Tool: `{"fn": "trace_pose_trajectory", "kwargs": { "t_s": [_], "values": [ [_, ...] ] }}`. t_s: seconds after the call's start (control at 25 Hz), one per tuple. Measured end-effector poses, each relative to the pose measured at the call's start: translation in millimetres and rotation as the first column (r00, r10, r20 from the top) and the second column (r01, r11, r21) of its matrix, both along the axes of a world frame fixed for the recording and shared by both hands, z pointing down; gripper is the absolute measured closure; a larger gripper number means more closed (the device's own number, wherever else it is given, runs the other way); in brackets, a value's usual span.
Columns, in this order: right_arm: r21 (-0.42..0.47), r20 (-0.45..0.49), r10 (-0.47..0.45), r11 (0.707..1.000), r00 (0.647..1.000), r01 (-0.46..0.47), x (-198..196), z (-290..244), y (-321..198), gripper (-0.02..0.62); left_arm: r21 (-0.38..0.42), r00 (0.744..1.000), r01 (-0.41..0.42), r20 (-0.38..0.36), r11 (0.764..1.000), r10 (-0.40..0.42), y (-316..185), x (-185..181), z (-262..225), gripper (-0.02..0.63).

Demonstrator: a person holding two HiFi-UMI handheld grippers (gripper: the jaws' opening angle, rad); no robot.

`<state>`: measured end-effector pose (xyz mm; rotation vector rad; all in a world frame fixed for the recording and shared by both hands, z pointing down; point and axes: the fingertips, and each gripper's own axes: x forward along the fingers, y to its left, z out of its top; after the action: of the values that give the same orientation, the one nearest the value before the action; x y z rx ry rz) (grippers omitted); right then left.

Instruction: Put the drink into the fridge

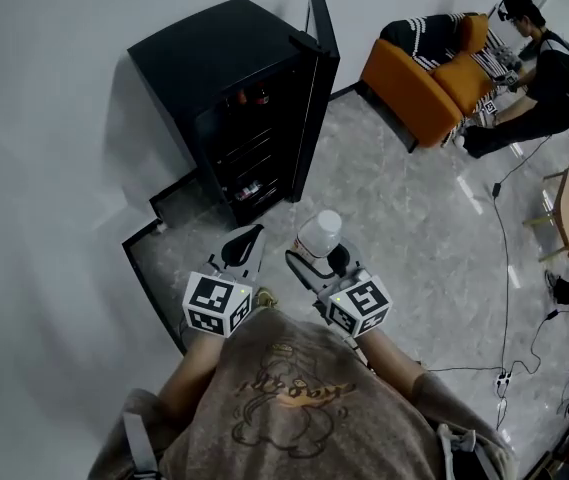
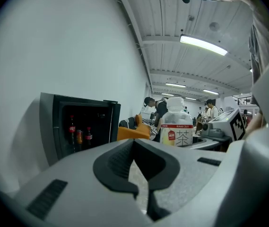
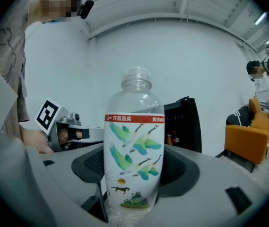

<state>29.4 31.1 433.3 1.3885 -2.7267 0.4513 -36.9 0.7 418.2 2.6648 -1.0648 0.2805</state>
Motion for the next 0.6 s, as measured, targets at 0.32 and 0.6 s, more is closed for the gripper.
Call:
{"fn": "trace_pose_trajectory", "kwargs": {
  "t_s": [0.32,0.6],
  "values": [
    [-0.008,-0.013,0.028,1.000,1.000,-0.028,-2.6,5.3,-38.9,0.284,-0.011,1.000,-0.018,-0.003,1.000,0.018,-31.4,-5.3,2.5,0.603],
    [0.025,-0.023,0.032,0.999,0.999,-0.031,-0.4,6.9,-65.7,0.284,-0.024,1.000,-0.023,-0.012,0.999,0.023,-45.9,-0.8,2.9,0.603]
  ]
}}
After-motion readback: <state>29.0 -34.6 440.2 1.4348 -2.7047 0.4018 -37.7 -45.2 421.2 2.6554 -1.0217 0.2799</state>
